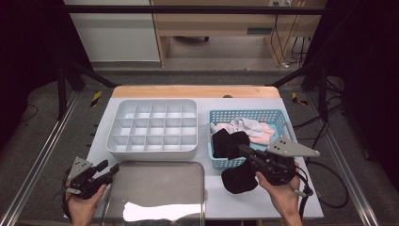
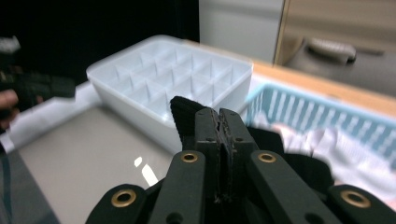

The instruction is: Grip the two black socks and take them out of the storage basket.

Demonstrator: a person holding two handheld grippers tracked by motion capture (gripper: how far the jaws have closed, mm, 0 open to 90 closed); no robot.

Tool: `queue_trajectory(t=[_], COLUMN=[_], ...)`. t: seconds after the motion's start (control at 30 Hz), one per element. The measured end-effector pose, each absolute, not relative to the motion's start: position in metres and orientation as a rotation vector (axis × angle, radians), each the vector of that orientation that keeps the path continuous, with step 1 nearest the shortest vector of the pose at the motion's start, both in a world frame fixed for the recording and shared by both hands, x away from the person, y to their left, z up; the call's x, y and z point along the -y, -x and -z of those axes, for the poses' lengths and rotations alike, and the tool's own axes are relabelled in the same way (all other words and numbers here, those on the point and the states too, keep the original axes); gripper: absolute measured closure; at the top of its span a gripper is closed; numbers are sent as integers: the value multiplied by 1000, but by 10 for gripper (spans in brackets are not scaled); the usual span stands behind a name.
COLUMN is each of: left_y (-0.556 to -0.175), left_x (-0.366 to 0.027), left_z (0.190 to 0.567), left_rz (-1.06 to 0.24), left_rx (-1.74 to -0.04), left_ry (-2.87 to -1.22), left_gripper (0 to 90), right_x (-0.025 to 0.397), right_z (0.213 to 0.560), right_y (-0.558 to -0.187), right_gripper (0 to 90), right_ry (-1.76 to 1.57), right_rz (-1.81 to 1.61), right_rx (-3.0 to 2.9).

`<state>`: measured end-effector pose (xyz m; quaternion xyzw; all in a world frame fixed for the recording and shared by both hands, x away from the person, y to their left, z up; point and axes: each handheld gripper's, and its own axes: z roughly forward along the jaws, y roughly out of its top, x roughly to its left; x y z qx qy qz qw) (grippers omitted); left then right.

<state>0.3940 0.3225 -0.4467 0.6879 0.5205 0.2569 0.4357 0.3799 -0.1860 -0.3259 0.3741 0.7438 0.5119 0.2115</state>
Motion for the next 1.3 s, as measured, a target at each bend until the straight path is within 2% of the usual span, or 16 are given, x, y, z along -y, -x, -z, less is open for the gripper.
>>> queue_trajectory(t=[0.6,0.83,1.07,1.1,1.17,1.2,1.23,1.3], left_y=[-394,-395,-395,-395,-395,-395,-395,-395], left_x=[-320,-320,-320,-320,-321,-321,-321,-321], left_z=[448,450,450,450,450,450,450,450], left_rz=[-656,-665,-659,-647,-646,-646,-645,-644], left_rx=[-1296,-1302,-1305,-1311,-1308,-1308,-1307,-1305], left_ry=[-1737,-1744,-1742,-1739,-1733,-1733,-1733,-1732], left_gripper=[463,443,412,391,386,382,378,376], right_x=[196,193,186,185,185,185,186,186], right_z=[428,452,468,469,466,466,462,460], right_y=[-380,-384,-389,-389,-388,-388,-387,-386], right_gripper=[862,850,776,710,641,641,588,559], right_ry=[-1272,-1305,-1291,-1278,-1265,-1265,-1248,-1252], right_rz=[-1284,-1227,-1134,-1142,-1156,-1156,-1171,-1181], right_rx=[-2234,-2273,-2325,-2310,-2290,-2290,-2260,-2247])
